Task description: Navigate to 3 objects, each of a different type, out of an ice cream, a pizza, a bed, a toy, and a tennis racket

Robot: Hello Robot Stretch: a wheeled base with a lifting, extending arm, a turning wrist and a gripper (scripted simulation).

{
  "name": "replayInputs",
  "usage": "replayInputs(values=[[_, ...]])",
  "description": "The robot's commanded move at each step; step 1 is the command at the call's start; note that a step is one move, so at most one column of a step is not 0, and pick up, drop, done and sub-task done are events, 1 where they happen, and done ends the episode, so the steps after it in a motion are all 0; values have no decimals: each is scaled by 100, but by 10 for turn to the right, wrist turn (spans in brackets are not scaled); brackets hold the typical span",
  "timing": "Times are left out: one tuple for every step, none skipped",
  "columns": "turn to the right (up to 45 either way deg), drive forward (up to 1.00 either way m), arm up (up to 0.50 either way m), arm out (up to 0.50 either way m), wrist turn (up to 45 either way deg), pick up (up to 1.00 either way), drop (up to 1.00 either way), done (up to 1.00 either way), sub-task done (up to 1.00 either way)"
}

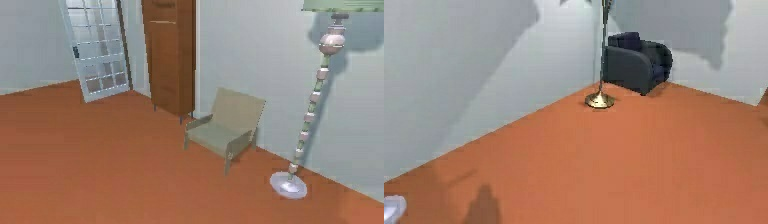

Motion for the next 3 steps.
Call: replayInputs(values=[[420,0,0,0,0,0,0,0,0],[0,5,0,0,0,0,0,0,0],[-450,0,0,0,0,0,0,0,0]])
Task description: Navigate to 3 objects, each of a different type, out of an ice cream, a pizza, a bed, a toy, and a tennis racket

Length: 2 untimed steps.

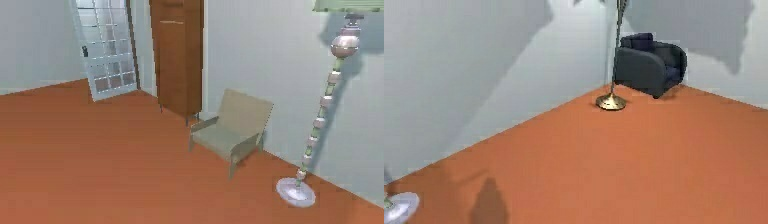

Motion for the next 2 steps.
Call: replayInputs(values=[[-390,0,0,0,0,0,0,0,0],[0,100,0,0,0,0,0,0,0]])
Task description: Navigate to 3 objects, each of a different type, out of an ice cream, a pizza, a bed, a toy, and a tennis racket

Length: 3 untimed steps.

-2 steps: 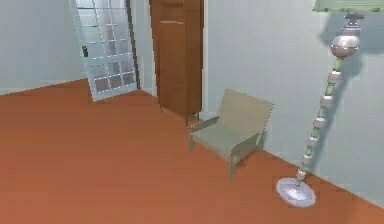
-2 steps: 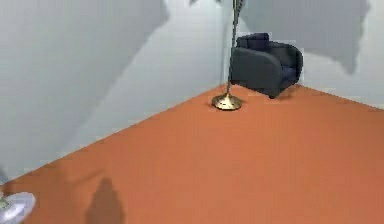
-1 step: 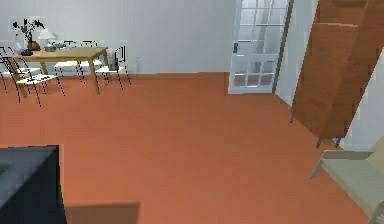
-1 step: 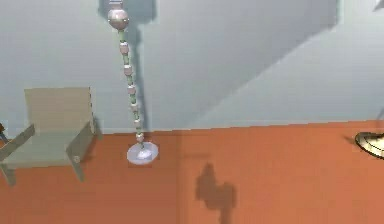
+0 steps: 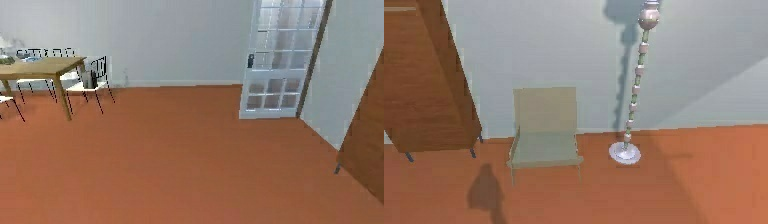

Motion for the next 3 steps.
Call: replayInputs(values=[[-180,0,0,0,0,0,0,0,0],[0,15,0,0,0,0,0,0,0],[-270,0,0,0,0,0,0,0,0]])
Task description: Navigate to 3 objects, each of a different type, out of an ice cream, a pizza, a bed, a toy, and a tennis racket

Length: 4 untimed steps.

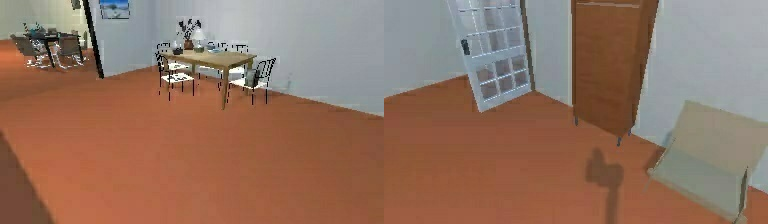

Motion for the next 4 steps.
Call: replayInputs(values=[[0,50,0,0,0,0,0,0,0],[-390,0,0,0,0,0,0,0,0],[0,100,0,0,0,0,0,0,0],[0,100,0,0,0,0,0,0,0]])
